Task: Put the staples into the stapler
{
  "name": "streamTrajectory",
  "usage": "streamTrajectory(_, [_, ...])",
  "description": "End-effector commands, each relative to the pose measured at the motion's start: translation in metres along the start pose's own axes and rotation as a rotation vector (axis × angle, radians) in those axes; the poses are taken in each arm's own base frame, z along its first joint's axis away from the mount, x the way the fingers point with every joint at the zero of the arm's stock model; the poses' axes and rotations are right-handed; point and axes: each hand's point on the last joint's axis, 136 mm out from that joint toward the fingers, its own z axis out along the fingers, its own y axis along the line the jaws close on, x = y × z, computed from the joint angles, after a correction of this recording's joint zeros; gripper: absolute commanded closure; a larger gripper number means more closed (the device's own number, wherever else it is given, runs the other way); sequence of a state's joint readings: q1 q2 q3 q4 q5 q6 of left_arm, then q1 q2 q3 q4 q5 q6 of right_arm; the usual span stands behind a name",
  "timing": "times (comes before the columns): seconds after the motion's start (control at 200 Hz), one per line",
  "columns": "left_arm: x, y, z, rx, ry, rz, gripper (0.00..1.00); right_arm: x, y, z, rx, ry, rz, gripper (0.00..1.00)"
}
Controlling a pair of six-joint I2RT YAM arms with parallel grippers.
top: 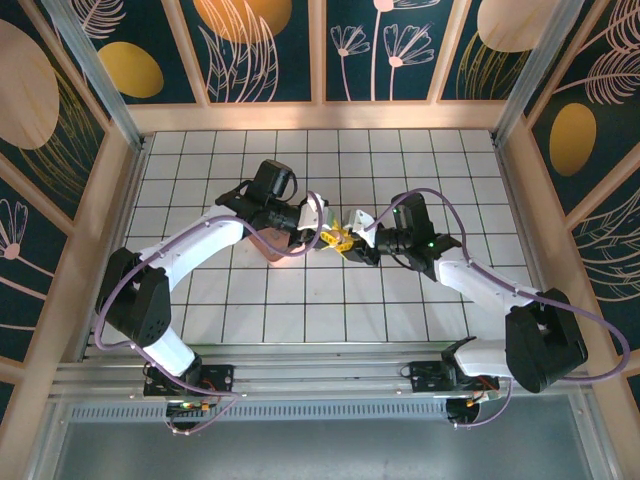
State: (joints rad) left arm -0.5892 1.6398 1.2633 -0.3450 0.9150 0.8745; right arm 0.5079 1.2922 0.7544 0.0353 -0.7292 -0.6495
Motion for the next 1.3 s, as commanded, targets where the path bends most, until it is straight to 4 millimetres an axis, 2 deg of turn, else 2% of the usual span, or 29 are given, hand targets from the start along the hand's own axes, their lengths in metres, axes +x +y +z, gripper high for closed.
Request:
streamTrajectory(0.0, [-0.013, -0.007, 0.000, 0.052, -0.045, 0.002, 0.89, -0.012, -0.009, -0.005, 0.041, -0.029, -0.043, 0.88])
streamTrajectory(0.175, [-0.026, -0.012, -0.006, 0.064, -0.085, 0.018, 1.00, -0.002, -0.013, -0.019, 0.069, -0.073, -0.018, 0.86])
streamTrajectory(0.39, [-0.048, -0.010, -0.018, 0.076, -0.180, -0.003, 1.00, 0.019, -0.014, -0.029, 0.110, -0.082, 0.018, 0.85])
streamTrajectory(0.566, [-0.065, -0.005, -0.030, 0.069, -0.245, -0.003, 1.00, 0.032, -0.011, -0.029, 0.122, -0.097, 0.061, 0.83])
streamTrajectory(0.741, [-0.081, -0.005, -0.040, 0.068, -0.290, 0.012, 1.00, 0.042, -0.010, -0.023, 0.124, -0.131, 0.111, 0.74])
streamTrajectory(0.871, [-0.085, -0.005, -0.042, 0.059, -0.291, 0.016, 1.00, 0.044, -0.013, -0.021, 0.134, -0.130, 0.116, 0.58])
streamTrajectory(0.996, [-0.083, -0.003, -0.042, 0.043, -0.277, 0.015, 1.00, 0.040, -0.014, -0.025, 0.154, -0.134, 0.108, 0.44])
streamTrajectory(1.076, [-0.081, -0.003, -0.042, 0.041, -0.271, 0.012, 1.00, 0.033, -0.014, -0.031, 0.171, -0.145, 0.095, 0.40])
streamTrajectory(1.291, [-0.078, -0.002, -0.041, 0.034, -0.262, 0.017, 1.00, -0.021, -0.008, -0.053, 0.186, -0.272, 0.010, 0.36])
